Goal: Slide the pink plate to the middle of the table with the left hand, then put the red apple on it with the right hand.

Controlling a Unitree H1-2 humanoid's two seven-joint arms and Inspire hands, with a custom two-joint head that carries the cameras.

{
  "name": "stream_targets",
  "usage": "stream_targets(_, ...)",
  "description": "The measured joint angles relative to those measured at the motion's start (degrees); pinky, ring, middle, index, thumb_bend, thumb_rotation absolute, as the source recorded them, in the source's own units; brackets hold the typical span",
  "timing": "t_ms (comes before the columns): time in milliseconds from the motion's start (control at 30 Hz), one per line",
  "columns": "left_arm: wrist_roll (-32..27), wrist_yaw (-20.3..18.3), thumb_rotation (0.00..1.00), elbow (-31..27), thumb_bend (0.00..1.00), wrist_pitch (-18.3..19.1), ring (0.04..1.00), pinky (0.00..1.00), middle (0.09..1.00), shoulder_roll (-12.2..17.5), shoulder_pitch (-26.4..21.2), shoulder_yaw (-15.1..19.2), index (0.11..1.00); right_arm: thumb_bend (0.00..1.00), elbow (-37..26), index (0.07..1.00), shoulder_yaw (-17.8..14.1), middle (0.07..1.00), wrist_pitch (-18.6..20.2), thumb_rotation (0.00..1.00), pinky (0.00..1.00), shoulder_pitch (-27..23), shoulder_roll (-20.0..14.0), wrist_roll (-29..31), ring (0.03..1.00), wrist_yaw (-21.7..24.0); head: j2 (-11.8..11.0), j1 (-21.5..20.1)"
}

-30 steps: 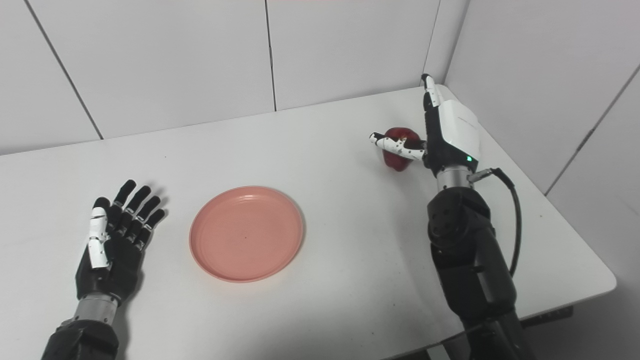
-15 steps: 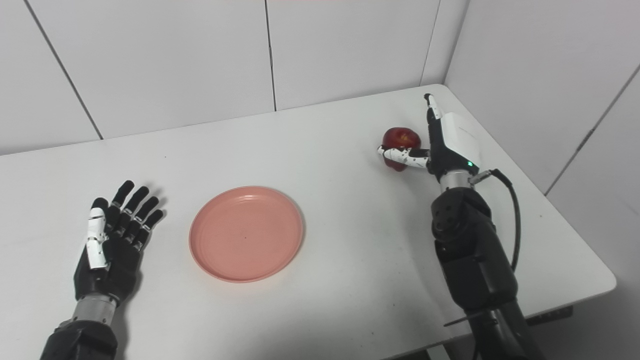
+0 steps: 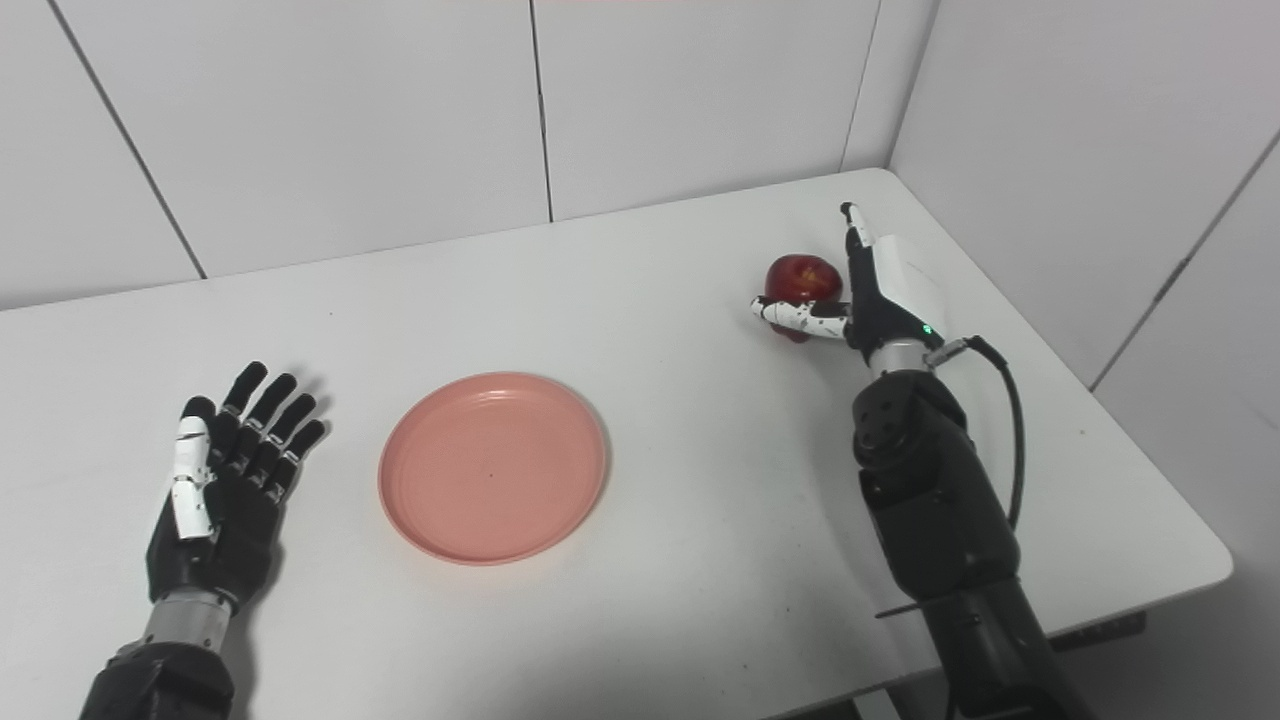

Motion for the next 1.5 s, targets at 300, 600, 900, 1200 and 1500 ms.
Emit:
stream_targets(300,0.04,0.04,1.0,-0.28,0.41,0.47,0.885,0.88,0.899,0.0,0.05,-0.08,0.891,1.0,1.44,0.938,1.22,0.929,-0.01,0.48,0.73,-1.67,-0.18,1.05,0.867,-0.79,0.35,0.09)
stream_targets(600,0.05,0.08,1.0,-0.48,0.41,0.79,0.883,0.88,0.898,-0.01,0.1,-0.05,0.89,1.0,2.05,0.917,1.81,0.914,-0.01,0.48,0.73,-1.78,-1.0,1.97,0.86,-1.04,0.53,0.35)
stream_targets(900,0.33,0.09,1.0,-0.99,0.41,1.15,0.887,0.88,0.901,0.0,0.33,-0.34,0.889,0.99,2.95,0.908,3.21,0.908,-0.21,0.47,0.74,-1.99,-1.76,2.22,0.858,-1.5,0.62,0.44)
stream_targets(1200,0.29,0.14,1.0,-1.14,0.41,1.42,0.887,0.88,0.9,-0.04,0.39,-0.37,0.892,0.98,3.72,0.899,3.54,0.9,-0.21,0.45,0.74,-3.58,-2.3,3.17,0.854,-1.48,0.53,0.53)
stream_targets(1500,0.46,0.39,1.0,-1.19,0.41,1.43,0.88,0.88,0.895,-0.16,0.39,-0.47,0.886,0.94,5.49,0.859,3.5,0.869,-0.78,0.35,0.73,-3.66,-2.79,5.28,0.836,-2.12,0.44,0.88)
